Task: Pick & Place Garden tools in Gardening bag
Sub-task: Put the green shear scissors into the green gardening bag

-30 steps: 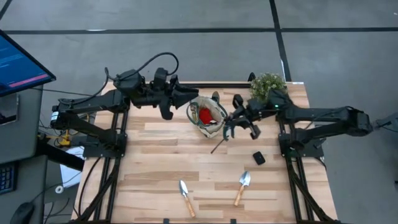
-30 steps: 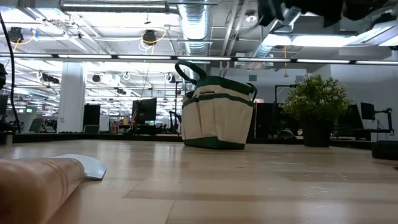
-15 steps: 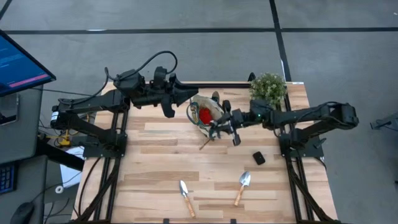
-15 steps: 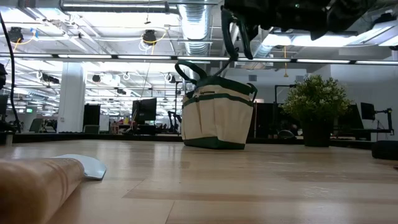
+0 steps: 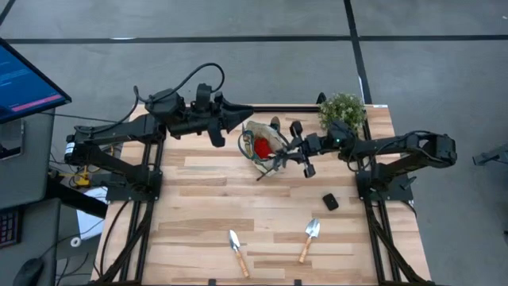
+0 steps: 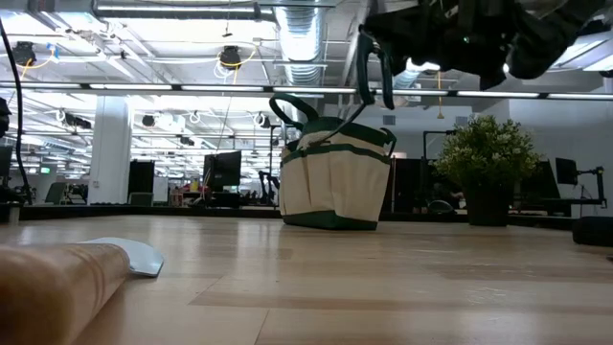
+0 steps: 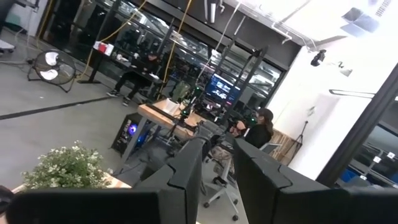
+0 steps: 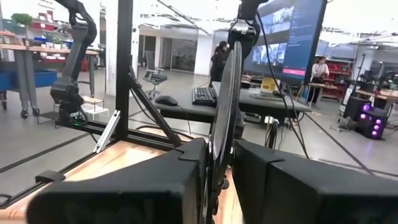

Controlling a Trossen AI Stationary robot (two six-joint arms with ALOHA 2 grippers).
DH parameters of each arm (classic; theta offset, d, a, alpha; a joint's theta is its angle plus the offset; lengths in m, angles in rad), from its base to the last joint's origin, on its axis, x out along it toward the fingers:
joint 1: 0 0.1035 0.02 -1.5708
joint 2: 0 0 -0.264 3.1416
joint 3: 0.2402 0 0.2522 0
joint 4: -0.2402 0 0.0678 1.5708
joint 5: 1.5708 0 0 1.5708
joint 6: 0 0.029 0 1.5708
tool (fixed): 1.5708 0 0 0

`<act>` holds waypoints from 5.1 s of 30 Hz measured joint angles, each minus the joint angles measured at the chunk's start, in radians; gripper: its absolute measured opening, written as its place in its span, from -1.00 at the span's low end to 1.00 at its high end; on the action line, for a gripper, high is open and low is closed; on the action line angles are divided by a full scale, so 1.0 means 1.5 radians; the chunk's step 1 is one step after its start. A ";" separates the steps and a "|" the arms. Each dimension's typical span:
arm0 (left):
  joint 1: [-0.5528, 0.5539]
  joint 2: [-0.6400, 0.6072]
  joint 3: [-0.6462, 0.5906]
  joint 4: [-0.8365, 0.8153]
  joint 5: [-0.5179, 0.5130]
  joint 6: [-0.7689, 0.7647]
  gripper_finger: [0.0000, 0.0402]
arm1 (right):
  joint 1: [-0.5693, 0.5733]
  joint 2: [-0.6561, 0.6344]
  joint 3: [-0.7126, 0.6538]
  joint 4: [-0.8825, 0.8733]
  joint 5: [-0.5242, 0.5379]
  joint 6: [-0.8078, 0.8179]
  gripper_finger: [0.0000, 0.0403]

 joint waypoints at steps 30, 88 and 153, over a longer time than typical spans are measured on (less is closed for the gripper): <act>0.000 0.044 0.000 0.001 -0.025 -0.001 -0.54 | -0.061 0.236 -0.006 0.253 -0.122 -0.020 -0.77; 0.000 0.046 0.000 0.000 -0.025 0.001 -0.54 | -0.051 0.280 -0.006 0.154 -0.078 -0.065 -0.40; 0.000 0.012 0.000 -0.003 0.021 0.019 -0.54 | 0.001 0.172 0.040 -0.064 0.026 -0.069 -0.99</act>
